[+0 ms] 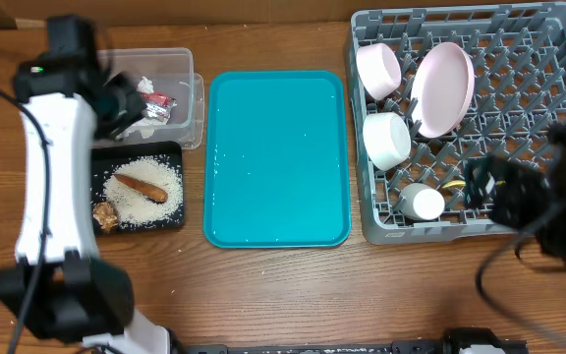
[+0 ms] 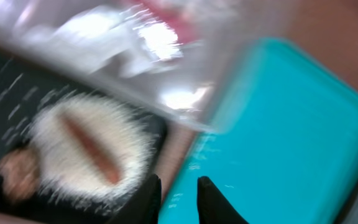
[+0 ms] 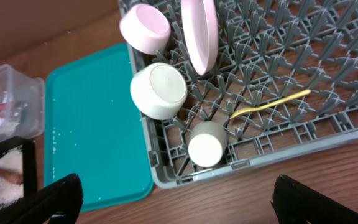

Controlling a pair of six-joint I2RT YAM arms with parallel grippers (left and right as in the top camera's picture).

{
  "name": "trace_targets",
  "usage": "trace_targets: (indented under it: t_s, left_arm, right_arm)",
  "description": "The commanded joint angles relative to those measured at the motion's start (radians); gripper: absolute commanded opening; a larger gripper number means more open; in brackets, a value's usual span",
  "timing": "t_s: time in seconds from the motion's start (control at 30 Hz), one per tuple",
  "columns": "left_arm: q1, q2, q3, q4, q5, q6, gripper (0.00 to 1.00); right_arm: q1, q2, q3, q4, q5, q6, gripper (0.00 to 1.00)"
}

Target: Sort waste into correct bins and load items into the dishwasher

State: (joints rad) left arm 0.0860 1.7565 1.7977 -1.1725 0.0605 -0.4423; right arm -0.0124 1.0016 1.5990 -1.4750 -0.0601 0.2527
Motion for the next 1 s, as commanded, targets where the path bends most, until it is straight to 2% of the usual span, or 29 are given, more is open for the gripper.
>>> trace_targets:
  t_s: [0.0,0.1,0.27,0.53,0.63,0.7,0.83,0.93,0.97]
  left_arm:
    - [-0.166,-0.075,0.023,0.054,0.003,0.151,1.0]
    - [-0.281,-0.066,0.023,0.121,-0.019,0.151,1.0]
    - [-0.385,-0.047,0.023,0.118,-0.019,0.151,1.0]
    - [-0.406,-0.045,0.023,0.119,-0.019,0.151,1.0]
    - [-0.406,-0.045,0.023,0.118,-0.019,0.151,1.0]
    - [-0.406,-0.045,0.023,0.118,-0.019,0.151,1.0]
    - [-0.406,-0.045,0.023,0.118,-0.019,0.151,1.0]
    - [-0.406,-0.045,0.023,0.119,-0.019,0.151,1.0]
    - [-0.406,-0.045,0.023,0.119,-0.019,0.151,1.0]
  right_arm:
    - [0.002,-0.042,0.013,-0.018,-0.013,-0.024,1.0]
    - [0.002,-0.055,0.012,-0.042,-0.013,-0.014,1.0]
    - [0.002,-0.051,0.011,-0.042,-0.013,-0.014,1.0]
    - [0.002,-0.068,0.006,-0.034,-0.016,-0.011,1.0]
    - [0.002,-0.157,-0.096,0.158,-0.021,-0.011,1.0]
    - [0.002,-0.258,-0.247,0.331,-0.04,-0.015,1.0]
    - [0.0,-0.513,-0.654,0.702,-0.099,-0.018,1.0]
    - [-0.004,-0.749,-1.072,1.041,-0.149,-0.017,1.0]
    - [-0.004,-0.779,-1.122,1.079,-0.157,-0.017,1.0]
